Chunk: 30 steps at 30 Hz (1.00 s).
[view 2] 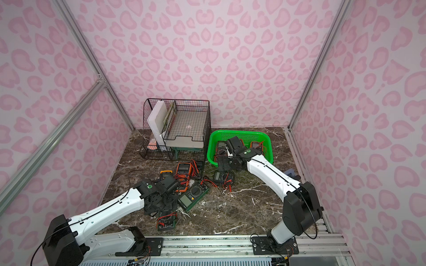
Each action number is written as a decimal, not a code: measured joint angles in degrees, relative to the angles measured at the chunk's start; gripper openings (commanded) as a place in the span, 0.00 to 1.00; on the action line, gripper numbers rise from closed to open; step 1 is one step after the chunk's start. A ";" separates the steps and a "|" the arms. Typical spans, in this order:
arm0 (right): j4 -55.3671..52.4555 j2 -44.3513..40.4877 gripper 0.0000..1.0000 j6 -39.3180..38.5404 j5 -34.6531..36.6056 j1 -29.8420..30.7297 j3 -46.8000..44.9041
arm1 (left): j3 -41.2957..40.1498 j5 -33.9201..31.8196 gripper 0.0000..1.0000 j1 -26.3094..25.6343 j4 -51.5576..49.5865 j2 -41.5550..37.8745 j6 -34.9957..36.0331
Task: Put the multimeter into the basket
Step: Pick up the multimeter from the center of the board.
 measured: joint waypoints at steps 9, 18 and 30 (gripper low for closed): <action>-1.01 0.63 0.99 0.04 1.07 0.39 1.36 | -3.39 4.87 0.98 4.98 6.05 0.33 2.80; -1.68 0.74 0.99 0.66 1.77 0.46 1.40 | -4.81 7.67 0.98 5.88 8.74 2.82 5.44; -2.10 1.64 0.99 1.22 2.47 0.46 2.36 | -6.60 9.01 0.98 5.90 9.90 5.75 5.42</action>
